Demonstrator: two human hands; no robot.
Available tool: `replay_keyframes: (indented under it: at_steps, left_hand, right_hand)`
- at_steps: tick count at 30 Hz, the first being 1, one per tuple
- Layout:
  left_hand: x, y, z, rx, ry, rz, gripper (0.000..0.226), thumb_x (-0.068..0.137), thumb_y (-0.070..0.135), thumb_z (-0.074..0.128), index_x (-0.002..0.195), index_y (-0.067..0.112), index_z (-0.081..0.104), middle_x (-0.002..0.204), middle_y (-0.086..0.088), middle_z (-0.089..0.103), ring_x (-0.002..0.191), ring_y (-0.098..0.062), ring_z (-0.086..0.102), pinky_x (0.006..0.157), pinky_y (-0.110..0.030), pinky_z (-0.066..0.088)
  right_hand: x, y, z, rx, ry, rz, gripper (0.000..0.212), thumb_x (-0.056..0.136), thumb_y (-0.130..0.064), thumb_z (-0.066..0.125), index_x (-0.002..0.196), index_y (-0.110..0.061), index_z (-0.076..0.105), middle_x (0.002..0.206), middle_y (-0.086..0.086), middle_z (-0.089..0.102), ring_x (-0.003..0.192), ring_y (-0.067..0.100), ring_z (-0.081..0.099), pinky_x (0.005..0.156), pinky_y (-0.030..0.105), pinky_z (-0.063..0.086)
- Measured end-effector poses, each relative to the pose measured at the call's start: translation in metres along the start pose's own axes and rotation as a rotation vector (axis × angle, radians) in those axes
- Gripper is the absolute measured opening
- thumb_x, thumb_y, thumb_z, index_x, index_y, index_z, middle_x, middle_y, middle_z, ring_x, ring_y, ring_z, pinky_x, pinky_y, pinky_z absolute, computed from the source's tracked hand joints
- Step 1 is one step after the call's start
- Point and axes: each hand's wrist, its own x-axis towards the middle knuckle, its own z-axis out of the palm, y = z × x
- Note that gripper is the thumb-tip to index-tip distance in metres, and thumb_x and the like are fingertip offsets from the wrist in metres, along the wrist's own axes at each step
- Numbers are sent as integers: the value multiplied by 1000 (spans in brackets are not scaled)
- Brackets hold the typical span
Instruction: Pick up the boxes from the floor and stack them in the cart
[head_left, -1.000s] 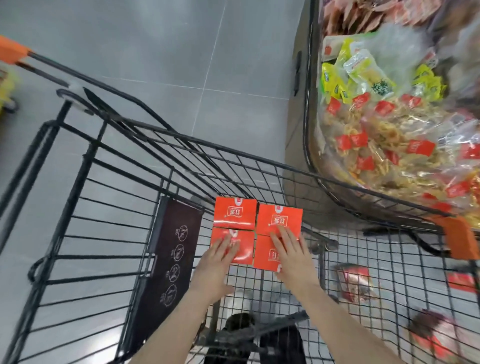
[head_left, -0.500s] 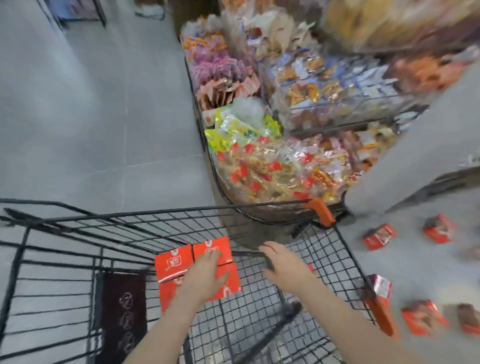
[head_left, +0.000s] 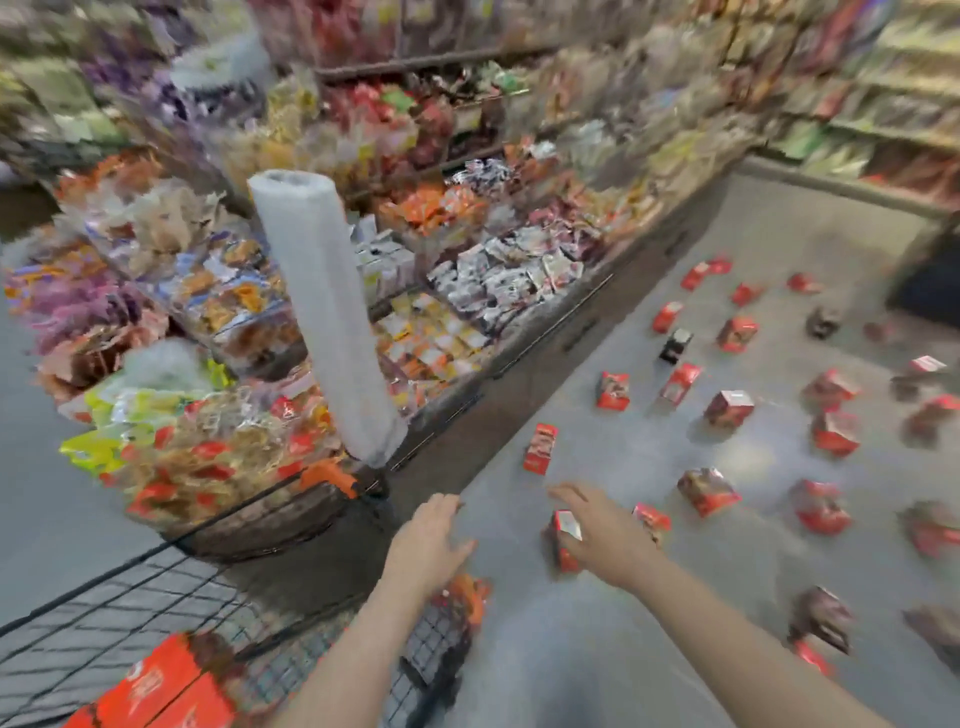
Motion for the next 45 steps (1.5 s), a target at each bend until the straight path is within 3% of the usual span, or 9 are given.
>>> replay_keyframes:
  at_steps: [8, 12, 17, 27, 34, 37, 39, 41, 45]
  left_hand:
    - [66, 156, 97, -100, -65, 10, 49, 87, 37, 62, 129, 15, 48, 130, -2, 52, 120, -17, 51, 98, -27, 37]
    - [88, 187, 129, -103, -124, -3, 49, 89, 38, 61, 130, 17, 47, 131, 0, 50, 120, -16, 50, 97, -27, 37]
    - [119, 193, 159, -132, -185, -54, 52, 87, 43, 62, 129, 17, 48, 127, 1, 51, 115, -15, 53, 94, -28, 42]
    - [209, 107, 194, -149, -175, -286, 56, 85, 45, 62, 132, 20, 45, 134, 3, 49, 121, -13, 49, 97, -29, 41]
    - [256, 47, 200, -209, -106, -533, 57, 85, 44, 63, 131, 16, 46, 132, -2, 52, 116, -22, 54, 93, -38, 46]
    - [263, 13, 226, -225, -77, -628, 57, 82, 43, 68, 127, 13, 50, 126, -6, 55, 111, -27, 56, 91, -42, 47]
    - [264, -14, 256, -260, -47, -703, 63, 78, 48, 66, 122, 6, 55, 121, -13, 57, 111, -32, 56, 92, -44, 46]
    - [263, -38, 291, -248, -18, -740, 68, 75, 56, 57, 121, 7, 57, 118, -13, 58, 109, -34, 57, 91, -45, 46]
    - [250, -88, 383, -179, 5, -859, 56, 80, 42, 70, 127, 15, 55, 124, -10, 57, 113, -33, 54, 87, -42, 47]
  right_hand:
    - [-75, 185, -41, 191, -24, 189, 51, 85, -22, 55, 135, -13, 44, 132, 6, 46, 123, 23, 47, 103, 28, 35]
    - [-93, 246, -44, 229, -24, 303, 51, 89, -23, 57, 137, -17, 41, 134, 3, 44, 125, 22, 44, 104, 30, 34]
    - [-85, 296, -34, 184, -101, 410, 52, 93, -32, 52, 140, -21, 35, 140, -2, 39, 122, 19, 47, 92, 27, 37]
    - [52, 347, -9, 191, -269, 367, 52, 93, -34, 52, 140, -20, 35, 138, -1, 40, 124, 20, 45, 100, 29, 36]
    - [163, 343, 24, 250, -414, 274, 53, 88, -33, 58, 136, -15, 42, 137, 6, 41, 125, 23, 45, 99, 23, 32]
    - [207, 348, 67, 164, -473, 231, 83, 71, -64, 33, 140, -18, 39, 138, 3, 44, 129, 23, 42, 103, 31, 36]
    - [237, 345, 101, 97, -516, 214, 92, 67, -70, 26, 145, -22, 30, 140, 0, 42, 130, 22, 41, 102, 34, 37]
    - [263, 344, 145, 63, -565, 207, 79, 82, -64, 39, 148, -25, 21, 144, -2, 34, 130, 22, 40, 101, 33, 34]
    - [291, 370, 268, 135, -618, 230, 79, 88, -50, 56, 150, -22, 15, 144, 2, 29, 128, 25, 43, 97, 37, 39]
